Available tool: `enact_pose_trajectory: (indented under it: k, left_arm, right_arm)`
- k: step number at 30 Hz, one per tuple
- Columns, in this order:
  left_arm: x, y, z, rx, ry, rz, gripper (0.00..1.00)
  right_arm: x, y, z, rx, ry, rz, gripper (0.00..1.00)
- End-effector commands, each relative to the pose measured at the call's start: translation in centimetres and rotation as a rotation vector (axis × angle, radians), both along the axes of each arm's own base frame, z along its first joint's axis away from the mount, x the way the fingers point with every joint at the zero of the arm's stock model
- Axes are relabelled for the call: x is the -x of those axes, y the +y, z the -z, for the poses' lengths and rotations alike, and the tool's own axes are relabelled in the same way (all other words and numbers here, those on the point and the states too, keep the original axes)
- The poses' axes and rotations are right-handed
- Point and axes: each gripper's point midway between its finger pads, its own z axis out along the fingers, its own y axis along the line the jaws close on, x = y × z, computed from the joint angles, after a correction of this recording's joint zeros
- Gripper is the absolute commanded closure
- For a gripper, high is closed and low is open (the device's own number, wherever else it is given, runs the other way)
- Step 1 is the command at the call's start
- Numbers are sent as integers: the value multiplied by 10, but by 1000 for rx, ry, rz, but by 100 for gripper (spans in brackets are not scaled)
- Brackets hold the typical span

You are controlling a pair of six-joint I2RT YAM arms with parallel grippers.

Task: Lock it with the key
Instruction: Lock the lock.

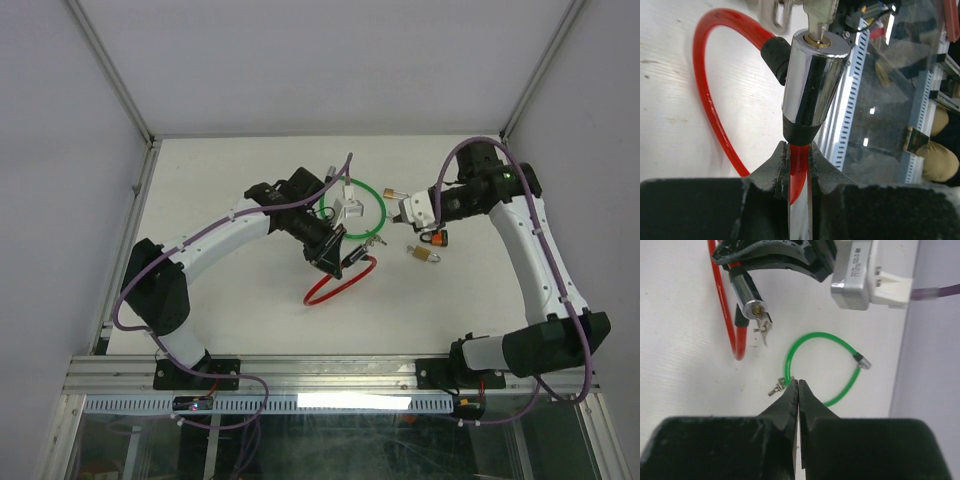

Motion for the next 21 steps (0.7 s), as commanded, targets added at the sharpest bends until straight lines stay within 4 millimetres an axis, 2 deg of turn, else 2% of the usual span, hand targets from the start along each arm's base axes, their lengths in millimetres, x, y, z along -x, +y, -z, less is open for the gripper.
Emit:
enact_pose_trajectory:
  k: [1,5,9,10,11,12,15,17,21]
  left_arm:
    - [30,14,-7,13,75,83,100]
    - [26,14,-5,-7,59,65,100]
    - [23,15,-3,-34,32,42,100]
    - [24,14,-3,-31,26,45,100]
    - [25,14,-4,-31,22,48,100]
    - [25,13,-4,-30,18,48,100]
    - [27,13,-5,-32,10,50,100]
    - [27,13,-5,-32,8,49,100]
    - [27,13,-3,-40,3,49,100]
  right_arm:
    - [2,-2,-39,-16,-209,-10,100]
    - [11,4,-42,-32,-193,-13,100]
    - [6,10,-52,-108,-113,64,100]
    - [5,12,-52,-136,-73,89,93]
    - [4,15,-50,-155,-35,101,81]
    - [6,17,-42,-169,13,102,73]
    - [8,26,-29,-227,149,116,56]
    - [10,33,-21,-257,239,113,51]
    - [15,39,-17,-285,360,109,50]
